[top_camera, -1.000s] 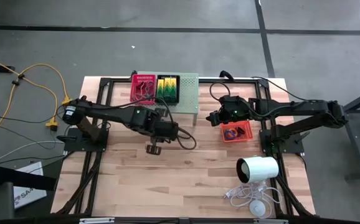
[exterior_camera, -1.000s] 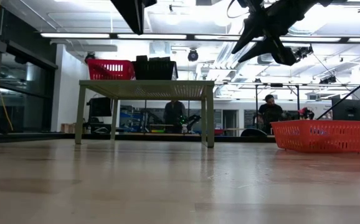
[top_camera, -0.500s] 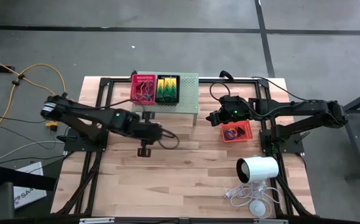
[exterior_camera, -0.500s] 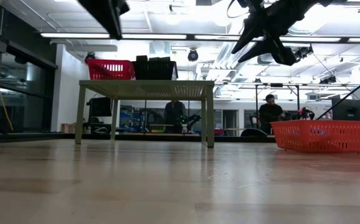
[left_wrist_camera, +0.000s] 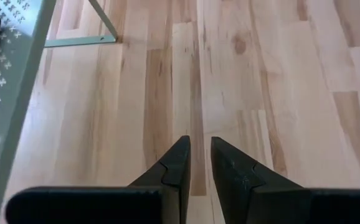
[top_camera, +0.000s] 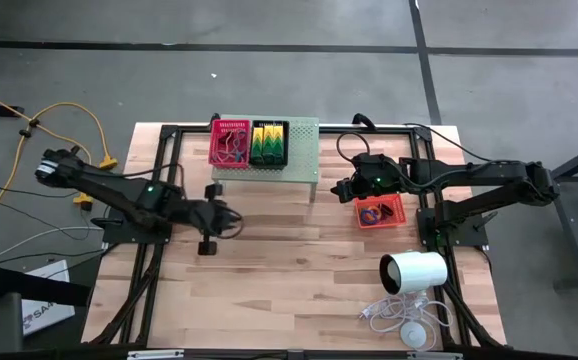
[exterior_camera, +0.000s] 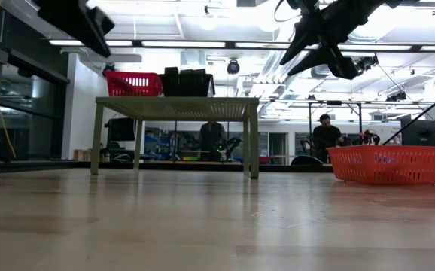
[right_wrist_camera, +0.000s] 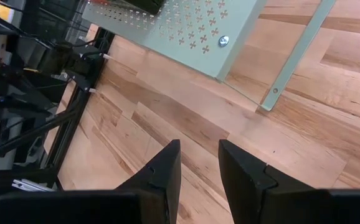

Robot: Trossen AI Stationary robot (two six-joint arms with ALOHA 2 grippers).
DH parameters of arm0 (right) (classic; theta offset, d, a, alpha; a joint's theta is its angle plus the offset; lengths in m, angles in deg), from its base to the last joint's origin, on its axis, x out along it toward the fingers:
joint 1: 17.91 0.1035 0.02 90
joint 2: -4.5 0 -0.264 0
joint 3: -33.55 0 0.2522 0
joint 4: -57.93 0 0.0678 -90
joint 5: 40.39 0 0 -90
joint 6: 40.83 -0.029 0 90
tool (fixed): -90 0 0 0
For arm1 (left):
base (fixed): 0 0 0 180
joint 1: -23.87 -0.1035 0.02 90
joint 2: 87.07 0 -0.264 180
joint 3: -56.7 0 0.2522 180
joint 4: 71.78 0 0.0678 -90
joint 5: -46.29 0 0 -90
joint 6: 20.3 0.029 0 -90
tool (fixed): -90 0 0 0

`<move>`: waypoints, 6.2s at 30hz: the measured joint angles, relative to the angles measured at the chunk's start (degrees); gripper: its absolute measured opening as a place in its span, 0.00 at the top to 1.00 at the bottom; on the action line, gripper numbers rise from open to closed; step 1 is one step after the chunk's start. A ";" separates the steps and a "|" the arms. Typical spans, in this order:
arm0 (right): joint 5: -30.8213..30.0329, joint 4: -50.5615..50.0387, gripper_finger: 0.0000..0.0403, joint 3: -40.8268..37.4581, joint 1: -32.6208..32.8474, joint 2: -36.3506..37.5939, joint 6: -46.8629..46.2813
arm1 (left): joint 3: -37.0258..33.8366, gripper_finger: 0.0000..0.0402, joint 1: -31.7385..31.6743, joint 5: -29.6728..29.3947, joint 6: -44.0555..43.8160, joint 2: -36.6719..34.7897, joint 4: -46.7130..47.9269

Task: Pick & Place Office Desk Supplies
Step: Put the orange bin on the shelf

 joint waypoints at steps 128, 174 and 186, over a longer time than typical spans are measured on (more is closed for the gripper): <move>0.00 -0.01 0.76 -0.02 -0.02 -0.01 0.00 | -52.05 0.86 -8.45 12.55 6.86 -49.57 -41.84; -0.02 0.00 0.76 0.00 -0.02 -0.01 0.11 | -52.07 0.86 -8.45 12.56 6.59 -49.57 -41.89; -0.04 0.01 0.76 0.00 -0.21 0.01 29.86 | -52.06 0.86 -8.45 12.56 6.59 -49.57 -41.89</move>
